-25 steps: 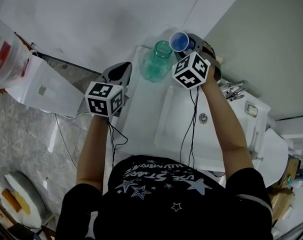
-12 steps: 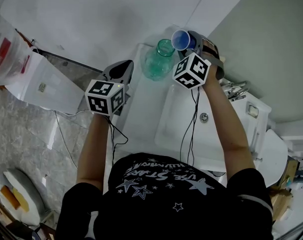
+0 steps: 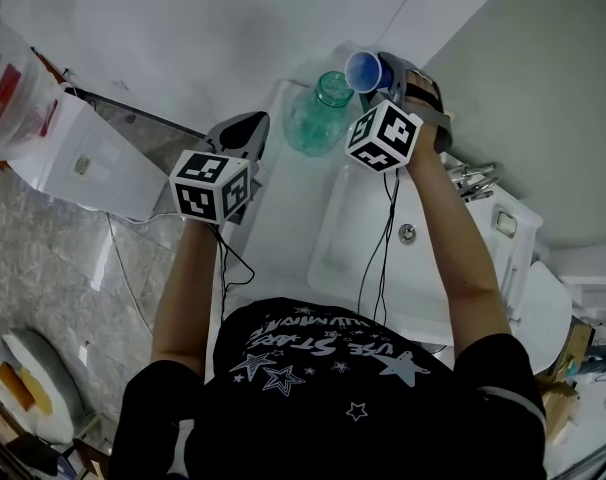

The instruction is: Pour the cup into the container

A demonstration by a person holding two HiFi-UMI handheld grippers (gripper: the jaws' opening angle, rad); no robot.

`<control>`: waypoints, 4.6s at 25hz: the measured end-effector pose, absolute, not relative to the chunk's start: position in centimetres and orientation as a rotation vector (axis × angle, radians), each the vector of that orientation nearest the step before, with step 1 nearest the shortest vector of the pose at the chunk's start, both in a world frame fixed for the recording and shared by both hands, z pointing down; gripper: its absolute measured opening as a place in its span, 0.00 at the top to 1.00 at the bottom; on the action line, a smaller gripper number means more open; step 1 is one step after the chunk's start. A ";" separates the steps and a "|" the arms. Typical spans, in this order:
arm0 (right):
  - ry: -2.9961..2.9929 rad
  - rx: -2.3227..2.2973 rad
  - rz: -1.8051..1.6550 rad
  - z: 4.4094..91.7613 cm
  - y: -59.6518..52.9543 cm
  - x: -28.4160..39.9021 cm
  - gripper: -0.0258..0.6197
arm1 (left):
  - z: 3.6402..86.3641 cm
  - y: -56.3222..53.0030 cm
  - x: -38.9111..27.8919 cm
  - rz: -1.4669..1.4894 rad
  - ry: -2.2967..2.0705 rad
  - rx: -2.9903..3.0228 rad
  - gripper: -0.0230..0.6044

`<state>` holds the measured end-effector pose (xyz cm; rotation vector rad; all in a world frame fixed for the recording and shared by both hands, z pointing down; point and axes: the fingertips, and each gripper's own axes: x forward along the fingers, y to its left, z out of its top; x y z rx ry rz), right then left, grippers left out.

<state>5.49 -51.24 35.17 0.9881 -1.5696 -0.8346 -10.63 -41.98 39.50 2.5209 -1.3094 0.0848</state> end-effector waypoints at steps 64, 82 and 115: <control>-2.329 1.137 -0.098 41.3 -34.1 5.5 0.53 | 43.4 -26.8 -9.1 0.218 -1.320 2.409 0.95; -2.420 1.136 0.064 50.6 -32.4 3.0 0.53 | 48.6 -26.0 -10.1 0.284 -1.268 2.320 0.95; -2.448 1.126 0.252 57.6 -32.2 0.7 0.51 | 53.7 -28.1 -10.5 0.351 -1.103 2.291 0.95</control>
